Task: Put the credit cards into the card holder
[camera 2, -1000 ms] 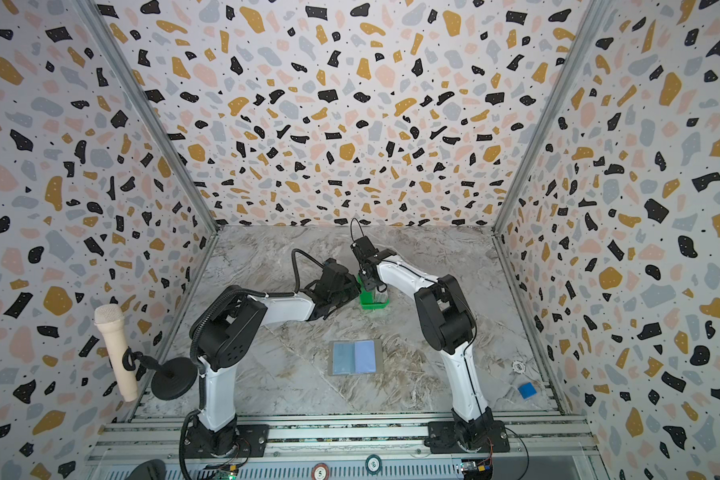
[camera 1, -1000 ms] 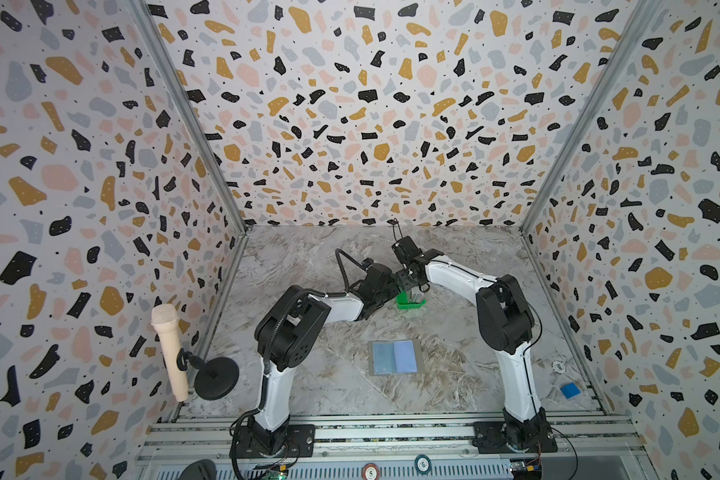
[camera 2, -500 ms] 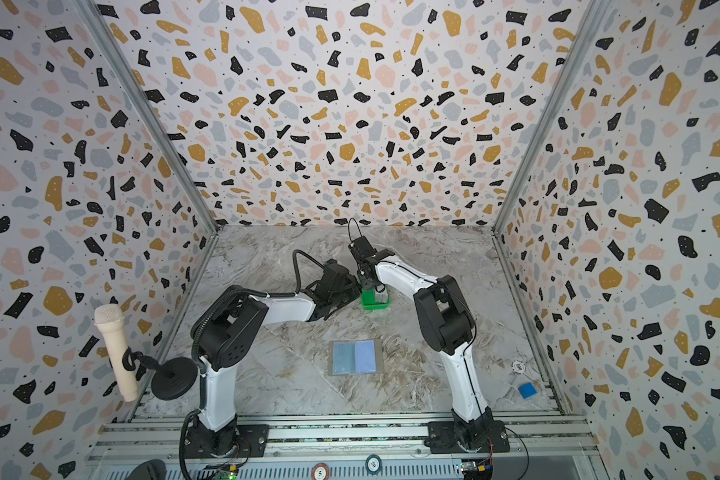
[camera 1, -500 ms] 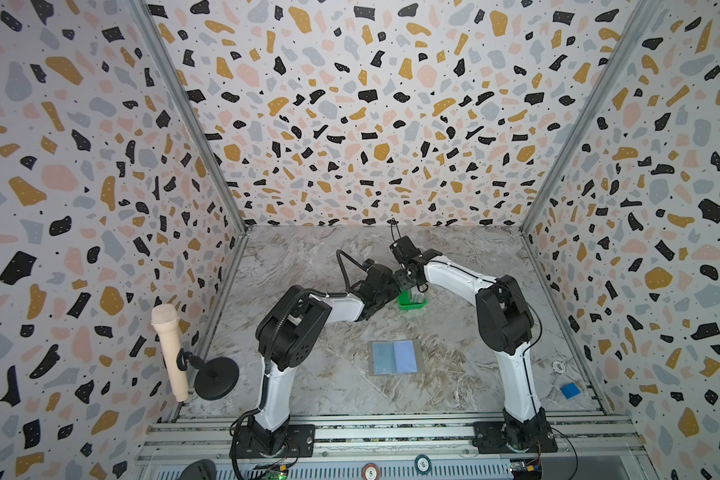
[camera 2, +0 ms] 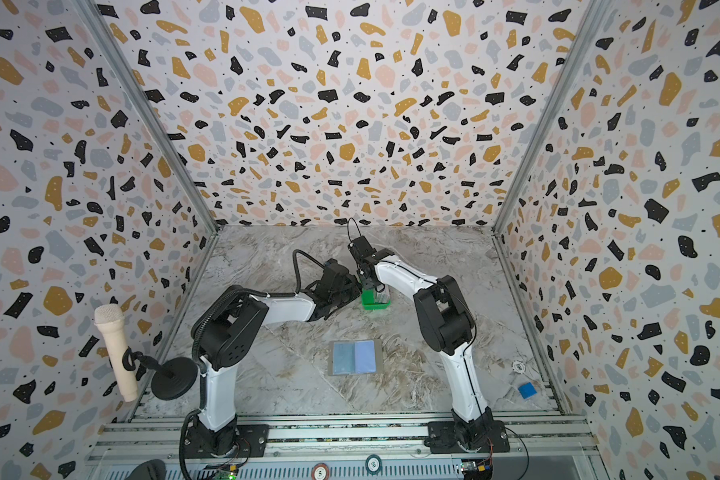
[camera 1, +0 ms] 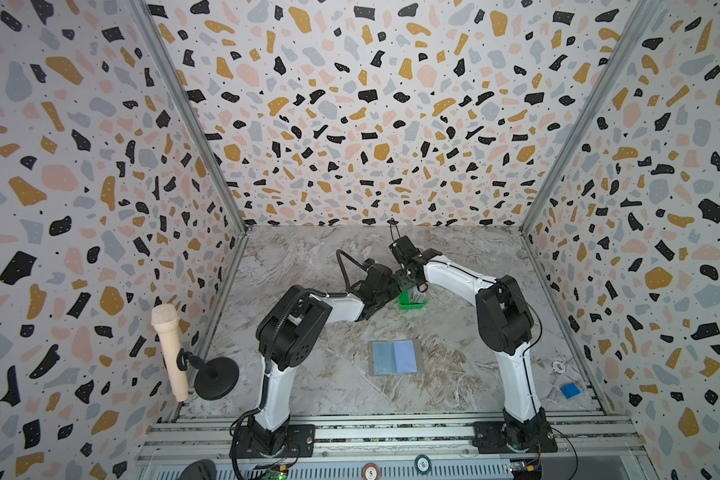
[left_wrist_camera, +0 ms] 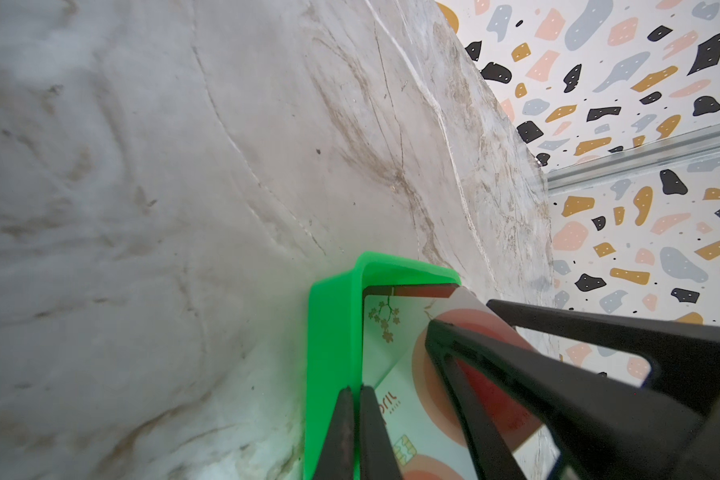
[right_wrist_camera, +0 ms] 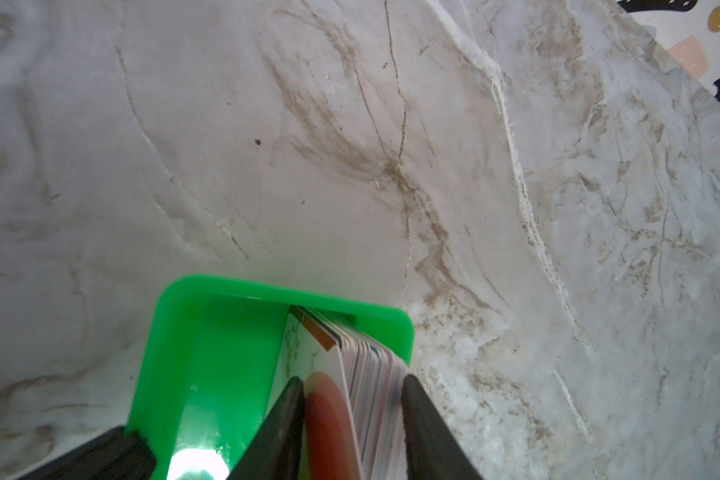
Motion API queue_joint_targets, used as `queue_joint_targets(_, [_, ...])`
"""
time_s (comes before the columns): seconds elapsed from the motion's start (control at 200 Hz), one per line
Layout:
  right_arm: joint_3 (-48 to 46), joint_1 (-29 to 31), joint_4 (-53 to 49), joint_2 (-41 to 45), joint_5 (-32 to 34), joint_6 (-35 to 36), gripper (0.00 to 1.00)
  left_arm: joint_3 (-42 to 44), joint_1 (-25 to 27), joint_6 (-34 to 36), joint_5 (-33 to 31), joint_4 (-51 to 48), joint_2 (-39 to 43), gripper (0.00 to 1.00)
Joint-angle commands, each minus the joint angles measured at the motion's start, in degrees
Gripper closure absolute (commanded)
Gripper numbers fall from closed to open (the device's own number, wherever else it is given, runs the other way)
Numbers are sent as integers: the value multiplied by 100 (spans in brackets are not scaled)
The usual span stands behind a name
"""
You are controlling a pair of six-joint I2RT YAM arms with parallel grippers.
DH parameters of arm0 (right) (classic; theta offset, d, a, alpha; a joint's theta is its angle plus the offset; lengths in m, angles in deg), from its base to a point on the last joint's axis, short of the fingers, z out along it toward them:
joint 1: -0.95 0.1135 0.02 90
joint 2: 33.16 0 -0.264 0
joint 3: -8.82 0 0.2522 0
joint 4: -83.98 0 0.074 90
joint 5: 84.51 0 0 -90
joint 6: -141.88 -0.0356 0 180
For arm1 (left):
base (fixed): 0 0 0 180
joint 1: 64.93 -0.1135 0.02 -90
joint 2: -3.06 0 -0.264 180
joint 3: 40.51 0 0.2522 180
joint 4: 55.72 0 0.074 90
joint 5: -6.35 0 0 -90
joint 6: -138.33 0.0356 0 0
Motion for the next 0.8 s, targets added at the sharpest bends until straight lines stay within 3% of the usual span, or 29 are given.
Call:
queue_joint_targets(0.0, [229, -3, -238, 223, 206, 40, 64, -117, -12, -35, 8, 160, -84, 100])
queue_joint_targets(0.205, [241, -10, -232, 219, 159, 30, 75, -156, -12, -47, 37, 158, -110, 100])
queue_joint_targets(0.526, [145, -38, -69, 332, -243, 36, 100, -415, -21, 114, 187, -21, -283, 100])
queue_joint_targets(0.796, [-189, -278, 345, 946, -536, -10, 100, -769, -72, 395, 336, -384, -503, 100])
